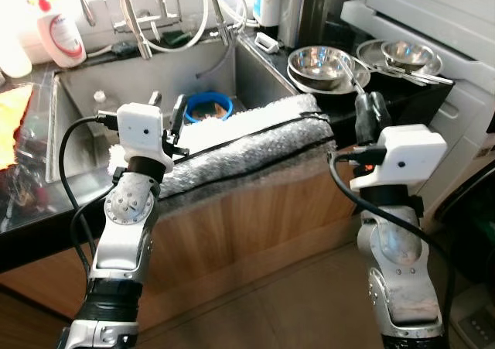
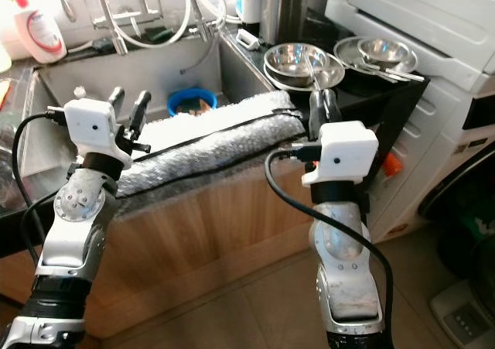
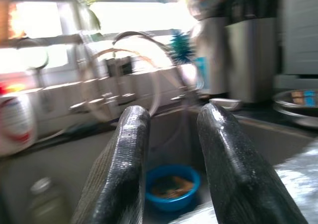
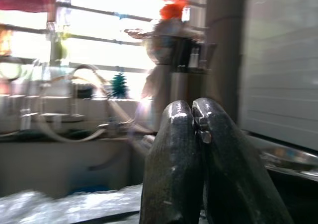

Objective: Kitchen organization

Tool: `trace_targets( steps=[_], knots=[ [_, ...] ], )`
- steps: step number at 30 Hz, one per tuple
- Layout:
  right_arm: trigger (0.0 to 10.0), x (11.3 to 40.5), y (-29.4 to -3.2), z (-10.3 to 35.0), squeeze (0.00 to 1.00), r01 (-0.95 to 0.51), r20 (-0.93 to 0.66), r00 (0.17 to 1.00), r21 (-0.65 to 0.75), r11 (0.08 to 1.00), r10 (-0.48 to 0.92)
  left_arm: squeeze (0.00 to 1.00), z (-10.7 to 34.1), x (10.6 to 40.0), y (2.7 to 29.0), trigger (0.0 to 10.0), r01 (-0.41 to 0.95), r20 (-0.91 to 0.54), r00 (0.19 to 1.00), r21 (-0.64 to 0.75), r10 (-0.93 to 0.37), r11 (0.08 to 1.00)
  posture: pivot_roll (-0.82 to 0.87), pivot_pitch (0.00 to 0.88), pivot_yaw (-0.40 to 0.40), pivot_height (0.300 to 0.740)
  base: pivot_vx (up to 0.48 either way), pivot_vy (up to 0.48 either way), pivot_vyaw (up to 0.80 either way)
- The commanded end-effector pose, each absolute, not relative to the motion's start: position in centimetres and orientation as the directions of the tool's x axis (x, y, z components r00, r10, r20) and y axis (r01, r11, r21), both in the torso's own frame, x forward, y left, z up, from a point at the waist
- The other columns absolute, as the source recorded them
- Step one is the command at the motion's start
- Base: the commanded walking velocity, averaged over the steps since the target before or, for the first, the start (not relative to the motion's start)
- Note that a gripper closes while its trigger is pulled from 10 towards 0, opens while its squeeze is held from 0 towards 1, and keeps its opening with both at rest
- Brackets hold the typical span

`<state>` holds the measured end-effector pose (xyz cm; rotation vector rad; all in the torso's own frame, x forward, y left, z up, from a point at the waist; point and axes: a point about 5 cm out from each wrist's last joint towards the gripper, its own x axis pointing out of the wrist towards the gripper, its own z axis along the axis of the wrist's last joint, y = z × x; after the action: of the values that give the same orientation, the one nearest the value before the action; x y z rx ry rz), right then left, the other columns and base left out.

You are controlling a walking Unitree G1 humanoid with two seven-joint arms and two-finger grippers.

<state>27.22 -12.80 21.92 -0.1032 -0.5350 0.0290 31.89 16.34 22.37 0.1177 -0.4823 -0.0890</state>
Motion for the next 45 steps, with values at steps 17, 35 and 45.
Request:
trace_targets(
  steps=[17, 35, 45],
  knots=[
    [10.0, 26.6, -14.2, 20.9, 0.0, 0.048, 0.501, 0.865, -0.146, 0.988, 0.032, 0.0, 21.0, 30.4, 14.6, 10.0, 0.081, 0.437, 0.889, 0.135, -0.133, 0.987, -0.01, 0.092, 0.037, 0.74, 0.0, 0.0, 0.0],
    [10.0, 26.7, -14.1, 20.4, 0.0, 0.048, 0.491, 0.87, -0.156, 0.987, 0.035, 0.0, 20.7, 30.5, 14.2, 10.0, 0.097, 0.42, 0.894, 0.151, -0.153, 0.984, -0.01, 0.076, 0.049, 0.74, 0.069, 0.0, 0.0],
    [10.0, 26.6, -14.0, 20.3, 0.0, 0.04, 0.488, 0.872, -0.165, 0.985, 0.046, 0.0, 20.6, 30.5, 14.2, 10.0, 0.099, 0.42, 0.895, 0.137, -0.148, 0.986, -0.02, 0.068, 0.043, 0.74, 0.285, 0.0, 0.0]
  ],
)
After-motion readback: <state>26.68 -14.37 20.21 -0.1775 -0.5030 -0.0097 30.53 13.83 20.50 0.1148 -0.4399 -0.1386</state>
